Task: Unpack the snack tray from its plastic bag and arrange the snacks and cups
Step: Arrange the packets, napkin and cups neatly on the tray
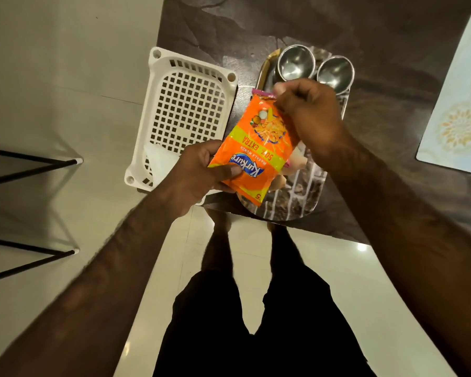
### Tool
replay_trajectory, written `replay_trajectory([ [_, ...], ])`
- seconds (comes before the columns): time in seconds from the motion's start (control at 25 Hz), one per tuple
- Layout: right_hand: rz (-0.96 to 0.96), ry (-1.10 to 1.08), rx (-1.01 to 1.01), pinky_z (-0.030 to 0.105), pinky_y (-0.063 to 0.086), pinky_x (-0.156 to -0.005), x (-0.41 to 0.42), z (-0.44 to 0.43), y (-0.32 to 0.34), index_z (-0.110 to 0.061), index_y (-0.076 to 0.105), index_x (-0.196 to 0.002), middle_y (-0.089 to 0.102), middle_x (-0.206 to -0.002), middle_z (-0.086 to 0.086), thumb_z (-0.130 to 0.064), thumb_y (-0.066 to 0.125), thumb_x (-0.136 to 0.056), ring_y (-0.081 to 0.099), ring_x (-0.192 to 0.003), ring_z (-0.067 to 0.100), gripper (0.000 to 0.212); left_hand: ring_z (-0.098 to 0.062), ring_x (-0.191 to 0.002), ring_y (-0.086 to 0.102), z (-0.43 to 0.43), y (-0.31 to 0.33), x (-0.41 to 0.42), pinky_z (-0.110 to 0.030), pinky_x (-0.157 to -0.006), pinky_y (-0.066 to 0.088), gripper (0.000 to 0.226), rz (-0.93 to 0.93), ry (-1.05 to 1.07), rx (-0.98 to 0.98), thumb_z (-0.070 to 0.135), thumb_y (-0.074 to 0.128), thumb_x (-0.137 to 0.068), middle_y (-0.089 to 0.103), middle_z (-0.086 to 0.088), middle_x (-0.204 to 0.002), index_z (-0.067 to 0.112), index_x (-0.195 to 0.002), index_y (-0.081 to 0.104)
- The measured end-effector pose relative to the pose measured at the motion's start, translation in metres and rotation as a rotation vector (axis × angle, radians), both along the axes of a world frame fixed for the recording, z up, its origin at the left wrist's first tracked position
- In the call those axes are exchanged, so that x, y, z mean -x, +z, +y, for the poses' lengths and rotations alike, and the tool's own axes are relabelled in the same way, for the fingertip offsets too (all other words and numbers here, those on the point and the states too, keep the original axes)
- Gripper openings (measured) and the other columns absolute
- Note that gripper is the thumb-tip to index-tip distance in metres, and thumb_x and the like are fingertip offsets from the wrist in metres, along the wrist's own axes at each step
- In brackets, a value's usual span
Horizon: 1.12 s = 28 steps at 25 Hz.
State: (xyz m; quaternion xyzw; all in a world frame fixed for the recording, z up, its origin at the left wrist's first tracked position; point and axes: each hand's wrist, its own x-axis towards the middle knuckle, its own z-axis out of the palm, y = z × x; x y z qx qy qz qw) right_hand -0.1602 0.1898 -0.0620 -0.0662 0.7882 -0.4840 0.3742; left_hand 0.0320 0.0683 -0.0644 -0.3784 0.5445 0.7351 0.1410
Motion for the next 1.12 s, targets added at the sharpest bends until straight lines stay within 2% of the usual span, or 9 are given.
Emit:
replay_trajectory([
  [0.12,-0.292,-0.181,0.034,0.028,0.057,-0.064,0.009,0.028,-0.001,-0.025,0.068,-0.097,0.075,-0.088,-0.003,-0.037,0.065,-0.101,0.069,-0.072,0.012,0.013,-0.025,-0.096,0.076,0.015,-0.002,0.007,-0.038,-0.071,0.064,0.027,-0.011,0.093,-0.007,0.007,0.071,-0.089,0.079,-0.001,-0.104,0.014,-0.115,0.067],
  [0.28,-0.598,-0.117,0.069,0.030,0.062,-0.067,-0.005,0.072,-0.010,-0.021,0.071,-0.115,0.081,-0.102,-0.003,-0.031,0.071,-0.097,0.080,-0.085,0.015,0.021,-0.029,-0.103,0.074,0.045,-0.006,0.026,-0.042,-0.077,0.064,0.039,-0.057,0.156,-0.054,0.008,0.070,-0.090,0.073,-0.013,-0.118,0.007,-0.128,0.061],
  [0.4,-0.586,-0.180,0.067,0.032,0.063,-0.068,-0.015,0.099,-0.019,-0.019,0.071,-0.118,0.082,-0.109,0.006,-0.022,0.073,-0.096,0.081,-0.088,0.019,0.022,-0.027,-0.103,0.074,0.078,-0.007,0.043,-0.044,-0.079,0.063,0.043,-0.093,0.128,-0.070,0.007,0.070,-0.091,0.071,-0.013,-0.122,0.007,-0.132,0.058],
  [0.52,-0.542,-0.276,0.046,0.035,0.064,-0.067,-0.005,0.119,-0.024,-0.017,0.070,-0.119,0.081,-0.107,0.006,-0.017,0.071,-0.097,0.080,-0.084,0.019,0.021,-0.021,-0.089,0.076,0.099,-0.008,0.059,-0.032,-0.064,0.063,0.037,-0.098,0.080,0.004,0.008,0.072,-0.090,0.073,-0.011,-0.116,0.007,-0.125,0.058],
  [0.6,-0.501,-0.316,-0.001,0.044,0.065,-0.079,0.007,0.127,-0.026,-0.008,0.068,-0.128,0.079,-0.114,0.012,-0.014,0.069,-0.098,0.078,-0.089,0.024,0.030,-0.023,-0.076,0.074,0.099,-0.009,0.066,-0.027,-0.055,0.059,0.040,-0.132,0.037,0.078,0.010,0.072,-0.090,0.075,-0.015,-0.107,0.006,-0.126,0.055],
  [0.72,-0.419,-0.325,-0.088,0.050,0.061,-0.089,0.024,0.133,-0.029,-0.005,0.068,-0.129,0.075,-0.122,0.018,-0.011,0.068,-0.099,0.074,-0.096,0.031,0.031,-0.012,-0.062,0.068,0.089,-0.013,0.066,-0.023,-0.048,0.051,0.032,-0.147,-0.037,0.209,0.007,0.068,-0.091,0.073,-0.008,-0.088,0.010,-0.120,0.055],
  [0.84,-0.387,-0.283,-0.135,0.053,0.062,-0.089,0.031,0.136,-0.029,-0.012,0.070,-0.114,0.076,-0.120,0.018,-0.010,0.070,-0.098,0.075,-0.099,0.034,0.016,-0.018,-0.083,0.070,0.081,-0.019,0.066,-0.027,-0.064,0.057,0.031,-0.138,-0.185,0.410,0.007,0.065,-0.092,0.066,-0.005,-0.097,0.015,-0.120,0.057],
  [0.96,-0.410,-0.207,-0.193,0.049,0.063,-0.085,0.028,0.142,-0.031,-0.004,0.067,-0.128,0.075,-0.124,0.020,-0.013,0.070,-0.099,0.075,-0.100,0.033,0.031,-0.025,-0.094,0.067,0.077,-0.023,0.071,-0.043,-0.085,0.058,0.031,-0.106,-0.283,0.584,0.009,0.063,-0.090,0.064,-0.007,-0.100,0.018,-0.120,0.059],
  [1.12,-0.419,-0.231,-0.220,0.050,0.064,-0.087,0.017,0.139,-0.034,-0.004,0.062,-0.136,0.074,-0.127,0.017,-0.012,0.072,-0.097,0.075,-0.110,0.036,0.040,-0.023,-0.094,0.061,0.073,-0.026,0.078,-0.045,-0.082,0.056,0.038,-0.061,-0.390,0.796,0.013,0.067,-0.083,0.054,-0.002,-0.111,0.019,-0.120,0.059],
])
